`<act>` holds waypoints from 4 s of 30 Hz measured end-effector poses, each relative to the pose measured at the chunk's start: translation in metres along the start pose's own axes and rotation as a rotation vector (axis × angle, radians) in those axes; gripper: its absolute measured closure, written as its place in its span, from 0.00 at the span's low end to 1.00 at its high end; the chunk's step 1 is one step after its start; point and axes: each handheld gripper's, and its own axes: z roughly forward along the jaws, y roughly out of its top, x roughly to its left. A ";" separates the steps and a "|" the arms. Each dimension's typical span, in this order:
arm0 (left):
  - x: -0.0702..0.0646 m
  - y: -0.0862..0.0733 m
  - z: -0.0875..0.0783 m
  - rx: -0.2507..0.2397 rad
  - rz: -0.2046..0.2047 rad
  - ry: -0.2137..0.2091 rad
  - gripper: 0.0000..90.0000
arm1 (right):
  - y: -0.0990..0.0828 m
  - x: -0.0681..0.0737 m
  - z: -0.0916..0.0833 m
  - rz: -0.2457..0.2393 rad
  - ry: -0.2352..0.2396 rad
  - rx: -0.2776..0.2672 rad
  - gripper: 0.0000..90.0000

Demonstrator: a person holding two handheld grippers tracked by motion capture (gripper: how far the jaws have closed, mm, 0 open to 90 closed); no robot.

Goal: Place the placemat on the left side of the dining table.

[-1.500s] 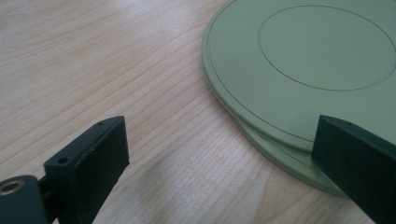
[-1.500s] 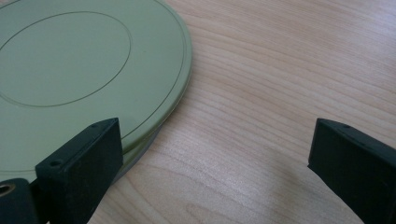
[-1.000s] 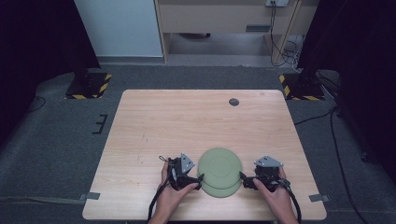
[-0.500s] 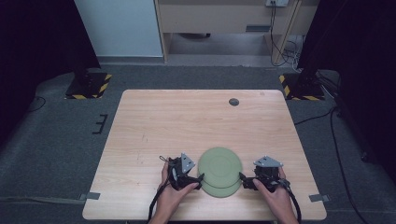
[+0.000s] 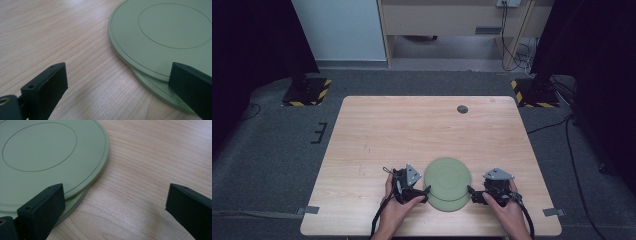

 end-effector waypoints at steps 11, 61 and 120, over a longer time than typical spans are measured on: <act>-0.001 0.000 0.000 -0.006 0.002 0.002 0.03 | 0.000 -0.001 0.001 0.014 -0.009 -0.005 0.04; -0.002 0.002 0.005 -0.019 0.004 0.015 0.00 | 0.001 -0.002 0.004 0.027 0.003 -0.013 0.02; 0.028 0.053 0.044 0.118 -0.031 -0.204 0.08 | -0.009 -0.038 -0.005 0.097 -0.059 0.010 0.04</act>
